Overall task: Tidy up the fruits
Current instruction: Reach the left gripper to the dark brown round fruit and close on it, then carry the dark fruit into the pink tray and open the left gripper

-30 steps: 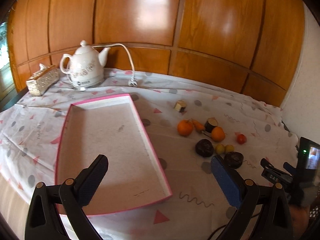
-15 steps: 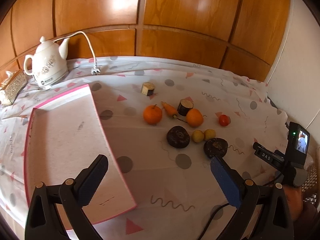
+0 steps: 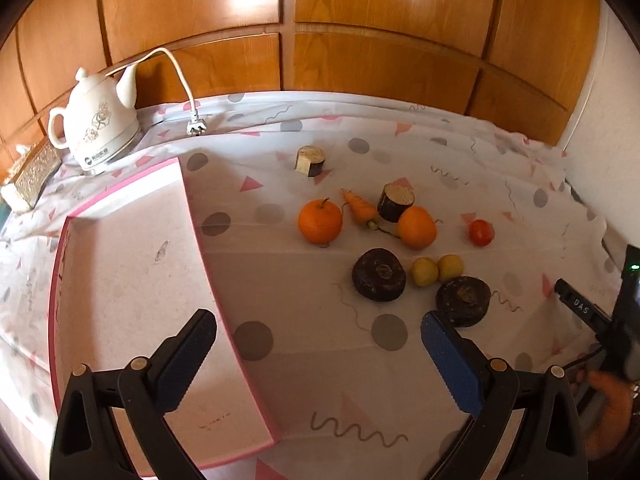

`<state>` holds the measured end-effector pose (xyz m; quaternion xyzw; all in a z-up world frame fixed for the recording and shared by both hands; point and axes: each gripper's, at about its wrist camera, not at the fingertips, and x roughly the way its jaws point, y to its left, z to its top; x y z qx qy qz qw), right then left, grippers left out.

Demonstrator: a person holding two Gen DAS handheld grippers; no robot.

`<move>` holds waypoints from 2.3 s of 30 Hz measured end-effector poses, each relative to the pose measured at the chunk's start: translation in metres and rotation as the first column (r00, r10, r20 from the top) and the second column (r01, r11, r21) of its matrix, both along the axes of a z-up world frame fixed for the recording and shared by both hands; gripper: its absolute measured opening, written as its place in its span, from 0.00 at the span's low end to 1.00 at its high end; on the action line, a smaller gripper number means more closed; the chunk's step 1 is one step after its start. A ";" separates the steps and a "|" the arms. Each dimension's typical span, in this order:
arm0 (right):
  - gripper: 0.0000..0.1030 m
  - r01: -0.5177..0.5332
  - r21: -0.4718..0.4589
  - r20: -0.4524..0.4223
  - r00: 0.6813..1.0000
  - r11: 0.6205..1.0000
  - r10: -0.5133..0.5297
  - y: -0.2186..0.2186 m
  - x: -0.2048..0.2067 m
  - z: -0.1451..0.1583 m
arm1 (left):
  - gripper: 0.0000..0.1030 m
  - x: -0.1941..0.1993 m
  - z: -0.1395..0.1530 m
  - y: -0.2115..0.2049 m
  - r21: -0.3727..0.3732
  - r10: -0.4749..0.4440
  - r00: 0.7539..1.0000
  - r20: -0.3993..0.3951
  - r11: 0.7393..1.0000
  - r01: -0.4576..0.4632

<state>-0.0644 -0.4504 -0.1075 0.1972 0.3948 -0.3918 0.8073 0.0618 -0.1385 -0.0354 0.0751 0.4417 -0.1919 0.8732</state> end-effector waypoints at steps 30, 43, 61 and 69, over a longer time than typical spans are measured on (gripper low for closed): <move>1.00 -0.021 -0.012 0.000 1.000 1.000 0.021 0.001 0.002 -0.003 | 0.44 0.061 -0.051 -0.055 -0.061 -0.110 0.978 -0.178 0.993 0.100; 1.00 -0.021 -0.011 0.001 1.000 1.000 0.021 0.001 0.002 -0.003 | 0.44 0.050 0.003 0.055 -0.195 0.084 0.993 -0.080 0.976 -0.099; 1.00 -0.022 -0.013 -0.004 1.000 1.000 0.022 0.001 0.003 -0.003 | 0.44 0.075 -0.039 0.180 -0.020 0.392 0.917 -0.078 0.919 -0.395; 1.00 -0.022 -0.011 -0.002 1.000 1.000 0.022 0.000 0.003 -0.003 | 0.46 0.069 -0.042 0.178 -0.004 0.396 0.916 -0.060 0.918 -0.397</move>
